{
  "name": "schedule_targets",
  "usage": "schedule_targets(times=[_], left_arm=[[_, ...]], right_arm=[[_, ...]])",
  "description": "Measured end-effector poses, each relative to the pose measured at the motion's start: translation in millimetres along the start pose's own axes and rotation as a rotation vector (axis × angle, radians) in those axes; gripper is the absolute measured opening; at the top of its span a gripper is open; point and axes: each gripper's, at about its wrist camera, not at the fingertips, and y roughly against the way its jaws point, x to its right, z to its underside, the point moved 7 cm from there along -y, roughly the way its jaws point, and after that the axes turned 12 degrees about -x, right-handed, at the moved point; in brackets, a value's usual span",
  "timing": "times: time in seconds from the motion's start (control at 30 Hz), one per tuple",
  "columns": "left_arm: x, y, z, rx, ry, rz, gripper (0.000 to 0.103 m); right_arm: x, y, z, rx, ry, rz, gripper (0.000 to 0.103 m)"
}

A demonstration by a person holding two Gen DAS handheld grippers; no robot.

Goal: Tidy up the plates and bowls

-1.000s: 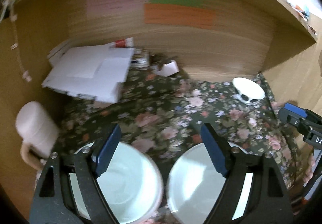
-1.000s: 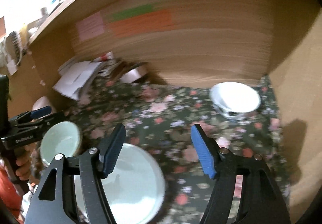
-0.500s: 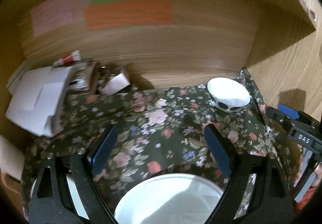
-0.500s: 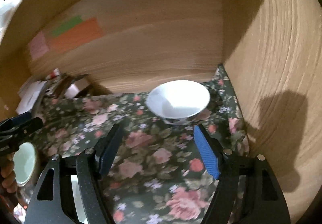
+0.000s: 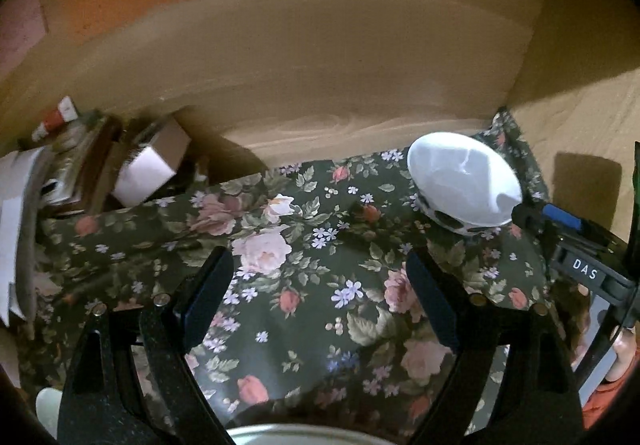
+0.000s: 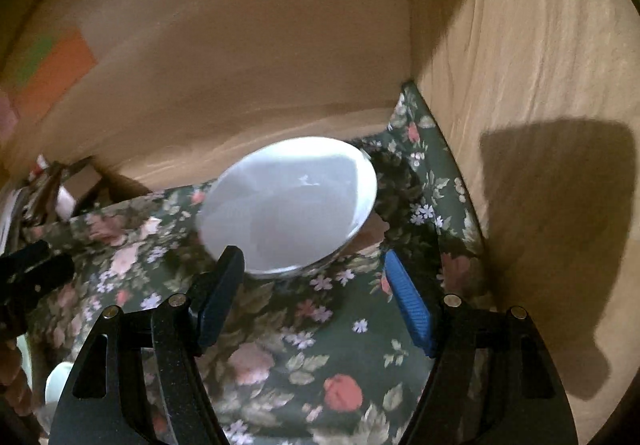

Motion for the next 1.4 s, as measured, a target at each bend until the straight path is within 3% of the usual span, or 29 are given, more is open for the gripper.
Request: schedule_targets(times=[0.07,0.33,0.73,1.07,1.23,1.4], left_arm=[[1.5,-10.4,-3.1,-0.023,0.003,-0.003,0.089],[7.3,-36.1,-8.5,-0.072,0.003,-0.001,0.089],[10.7,-42.0,-8.4,-0.087,-0.003,0.016,0.089],[6.0,-50.2,-3.1,-0.111,0.013,0.034,0.088],[-0.9,-65.1,5.5,-0.18,0.039,0.046,0.07],[2.8,-73.6,13.7,-0.219,0.031,0.052,0.062]], right_arm=[[3.8,-9.7,-2.0,-0.021,-0.013,0.0,0.07],[5.5,-32.8,-11.2,-0.08,-0.024,-0.043,0.045],[-8.6,-53.3,-2.7,-0.148,0.063,-0.029,0.027],[-48.2,-40.0,28.5,-0.209,0.218,-0.08,0.024],[-62.3,-33.6,46.3,-0.232,0.248,-0.086,0.024],[-61.1,-20.6,50.0,-0.196,0.258,-0.03,0.026]])
